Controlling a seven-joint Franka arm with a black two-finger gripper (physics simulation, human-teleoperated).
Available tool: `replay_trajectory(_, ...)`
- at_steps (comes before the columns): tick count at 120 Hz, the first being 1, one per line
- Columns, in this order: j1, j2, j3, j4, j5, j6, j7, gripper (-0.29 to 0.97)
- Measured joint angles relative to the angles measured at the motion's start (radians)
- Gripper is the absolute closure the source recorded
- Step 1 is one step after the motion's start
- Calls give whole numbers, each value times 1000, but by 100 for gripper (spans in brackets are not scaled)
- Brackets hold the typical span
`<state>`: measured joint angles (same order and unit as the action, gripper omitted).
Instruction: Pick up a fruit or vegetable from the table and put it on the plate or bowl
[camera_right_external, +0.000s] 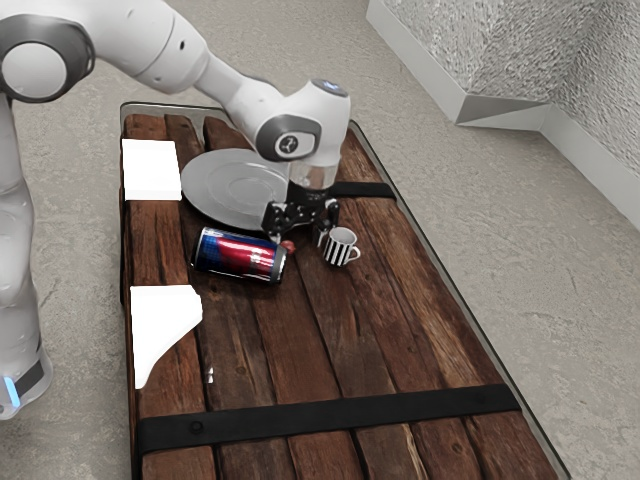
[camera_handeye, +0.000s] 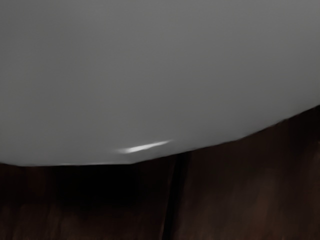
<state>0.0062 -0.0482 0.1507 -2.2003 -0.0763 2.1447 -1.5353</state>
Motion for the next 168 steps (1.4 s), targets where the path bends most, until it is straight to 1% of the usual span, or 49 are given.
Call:
replay_trajectory(39, -29, 0, -8, -5, -20, 21, 2, 0)
replay_trajectory(43, -29, 0, -8, -6, -21, 22, 2, 3)
replay_trajectory(51, -27, -1, -8, -8, -22, 24, 2, 14)
replay_trajectory(60, -21, -2, -8, -8, -24, 25, 2, 23)
replay_trajectory(86, -23, -3, -8, -9, -26, 25, 3, 30)
replay_trajectory(104, -20, -12, -8, -9, -25, 24, 3, 50)
replay_trajectory(125, -14, -25, -7, -8, -24, 21, 2, 54)
replay_trajectory(133, -19, -65, -7, -17, -20, 16, 0, 54)
replay_trajectory(149, -27, -196, -6, -64, -12, -1, -9, 53)
replay_trajectory(161, 7, -257, -5, -96, -8, -13, -15, 54)
replay_trajectory(168, 22, -288, -5, -96, 15, -21, -19, 54)
